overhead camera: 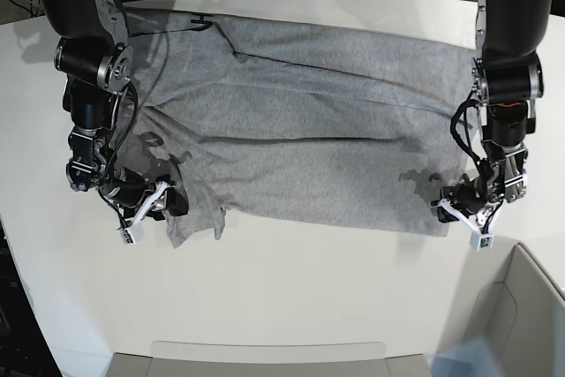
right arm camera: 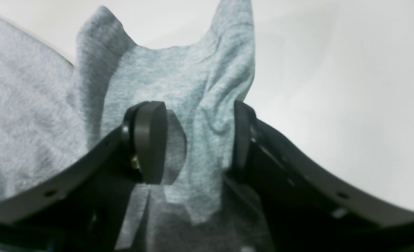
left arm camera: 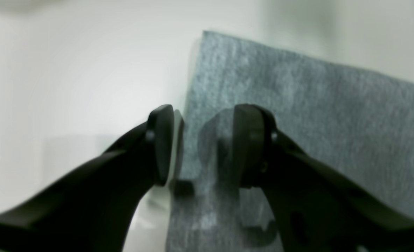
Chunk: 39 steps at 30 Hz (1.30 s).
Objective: Fold the T-shirt properly
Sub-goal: 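Move the left gripper down to the shirt's hem corner, then close both grippers on the hem corners of the shirt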
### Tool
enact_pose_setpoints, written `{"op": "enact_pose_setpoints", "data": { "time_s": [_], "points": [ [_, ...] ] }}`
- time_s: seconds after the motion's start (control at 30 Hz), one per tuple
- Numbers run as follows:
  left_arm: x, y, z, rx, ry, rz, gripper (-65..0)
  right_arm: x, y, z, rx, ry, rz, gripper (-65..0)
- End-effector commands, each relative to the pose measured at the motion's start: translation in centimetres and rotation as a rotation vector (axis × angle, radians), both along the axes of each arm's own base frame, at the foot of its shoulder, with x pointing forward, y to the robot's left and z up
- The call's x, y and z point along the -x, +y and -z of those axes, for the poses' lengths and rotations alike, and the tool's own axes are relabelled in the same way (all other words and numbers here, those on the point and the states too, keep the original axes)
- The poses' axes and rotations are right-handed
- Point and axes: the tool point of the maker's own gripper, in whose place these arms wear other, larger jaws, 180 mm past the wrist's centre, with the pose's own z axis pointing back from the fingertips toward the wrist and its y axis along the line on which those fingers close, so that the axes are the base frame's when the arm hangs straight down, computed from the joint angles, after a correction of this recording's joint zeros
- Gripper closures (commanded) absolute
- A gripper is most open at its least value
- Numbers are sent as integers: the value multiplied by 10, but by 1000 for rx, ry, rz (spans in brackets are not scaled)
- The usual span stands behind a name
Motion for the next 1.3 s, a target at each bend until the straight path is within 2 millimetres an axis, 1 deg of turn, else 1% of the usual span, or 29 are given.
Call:
{"op": "enact_pose_setpoints", "data": {
  "time_s": [0.0, 0.2, 0.23, 0.27, 0.33, 0.4, 0.47, 0.53, 0.57, 0.6, 0.7, 0.77, 0.8, 0.83, 0.9, 1.0, 1.07, 1.13, 1.2, 1.27],
  "points": [
    [-20, 8, -28, -10, -83, -7, -284, 47, -15, 40, 144, 217, -102, -291],
    [-12, 5, -17, 4, -57, 1, -305, 47, -15, 40, 144, 217, -102, -291],
    [-12, -5, -15, 27, -56, 32, -305, 47, -15, 40, 144, 217, -102, -291],
    [-11, -20, -13, 61, -55, 81, -305, 47, -15, 40, 144, 217, -102, -291],
    [-7, -37, -9, 109, -51, 142, -305, 47, -15, 40, 144, 217, -102, -291],
    [-6, -39, -6, 116, -48, 139, -305, 47, -15, 40, 144, 217, -102, -291],
    [-6, -50, -3, 129, -44, 153, -303, 47, -16, 40, 146, 218, -103, -290],
    [-6, -50, -3, 129, -46, 153, -292, 48, -16, 41, 146, 219, -103, -286],
    [-6, -50, -3, 129, -46, 152, -273, 48, -16, 41, 146, 219, -103, -272],
    [-6, -49, -3, 128, -46, 151, -245, 48, -16, 41, 146, 219, -103, -244],
    [-8, -46, -4, 124, -50, 131, -136, 43, -13, 37, 143, 208, -105, -114],
    [-10, -34, -2, 89, -42, 70, -64, 37, -12, 32, 143, 195, -105, -22],
    [-10, -27, -1, 69, -36, 37, -32, 32, -11, 27, 142, 184, -106, 0],
    [-10, -21, -1, 52, -32, 7, -3, 28, -10, 24, 142, 176, -106, 0],
    [-11, -18, -1, 45, -32, -11, 0, 20, -3, 18, 134, 160, -112, 0],
    [-12, -17, -3, 48, -37, -16, 0, 6, -3, 4, 130, 121, -105, 0],
    [-13, -16, -4, 51, -40, -24, 0, -8, -4, -10, 134, 79, -99, 0],
    [-18, -12, -13, 80, -75, -57, 0, -22, -1, -27, 149, 19, -100, 0],
    [-22, 5, -26, 93, -113, -100, 0, -37, 1, -46, 176, -47, -93, 0],
    [-24, 7, -32, 105, -122, -107, 0, -47, -5, -61, 211, -99, -62, 0]
  ]
}}
